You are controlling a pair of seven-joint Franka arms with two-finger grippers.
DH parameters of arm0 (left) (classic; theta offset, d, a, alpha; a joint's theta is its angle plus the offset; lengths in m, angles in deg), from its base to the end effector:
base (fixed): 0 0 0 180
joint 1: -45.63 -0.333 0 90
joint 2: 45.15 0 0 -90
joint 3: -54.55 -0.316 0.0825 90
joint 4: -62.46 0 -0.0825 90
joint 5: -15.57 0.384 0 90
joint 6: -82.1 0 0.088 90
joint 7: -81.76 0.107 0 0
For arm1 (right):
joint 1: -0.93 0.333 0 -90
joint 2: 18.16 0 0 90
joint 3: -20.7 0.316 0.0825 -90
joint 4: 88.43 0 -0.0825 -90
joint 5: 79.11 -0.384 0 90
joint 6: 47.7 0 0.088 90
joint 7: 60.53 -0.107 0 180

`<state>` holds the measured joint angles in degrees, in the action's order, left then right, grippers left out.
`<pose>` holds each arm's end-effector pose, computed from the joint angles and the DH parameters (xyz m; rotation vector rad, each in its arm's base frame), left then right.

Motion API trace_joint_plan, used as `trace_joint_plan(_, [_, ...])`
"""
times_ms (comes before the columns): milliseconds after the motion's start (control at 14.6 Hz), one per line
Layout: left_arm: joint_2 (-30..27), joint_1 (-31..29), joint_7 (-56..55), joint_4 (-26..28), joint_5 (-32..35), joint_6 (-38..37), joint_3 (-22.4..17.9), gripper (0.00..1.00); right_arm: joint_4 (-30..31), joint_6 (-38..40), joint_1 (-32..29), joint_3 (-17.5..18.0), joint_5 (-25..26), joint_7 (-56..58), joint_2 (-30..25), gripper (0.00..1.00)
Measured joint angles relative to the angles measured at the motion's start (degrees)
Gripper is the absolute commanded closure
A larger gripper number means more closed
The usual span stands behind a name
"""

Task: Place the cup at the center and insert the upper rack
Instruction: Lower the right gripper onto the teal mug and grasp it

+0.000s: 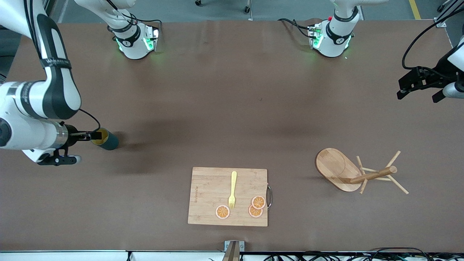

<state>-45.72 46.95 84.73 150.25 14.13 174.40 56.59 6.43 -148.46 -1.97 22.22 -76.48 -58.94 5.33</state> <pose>0.5549 -0.0353 0.6521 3.1087 -0.1721 0.1380 0.6300 -0.0208 0.3517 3.0801 0.0287 -0.4774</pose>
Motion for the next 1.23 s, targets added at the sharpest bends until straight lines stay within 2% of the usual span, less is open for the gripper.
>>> trace_joint_plan(273, [0.00,0.00,0.00,0.00,0.00,0.00,0.00,0.00,2.40,-4.06,-0.23,-0.09,0.00,0.00,4.12,0.00])
trace_joint_plan(820, [0.00,0.00,0.00,0.00,0.00,0.00,0.00,0.00,7.53,-7.48,-0.36,-0.10,-0.08,-0.02,4.49,0.02])
trace_joint_plan(957, [0.00,0.00,0.00,0.00,0.00,0.00,0.00,0.00,7.86,-8.09,-0.36,-0.10,-0.08,-0.03,4.49,0.08])
trace_joint_plan(1093, [0.00,-0.01,0.00,0.00,0.00,0.00,0.00,0.00,8.06,-8.62,-0.36,-0.10,-0.09,-0.03,4.50,0.24])
trace_joint_plan(1230, [0.00,-0.01,0.00,0.00,0.00,0.00,0.00,0.00,8.47,-9.23,-0.36,-0.10,-0.09,-0.03,4.65,0.35])
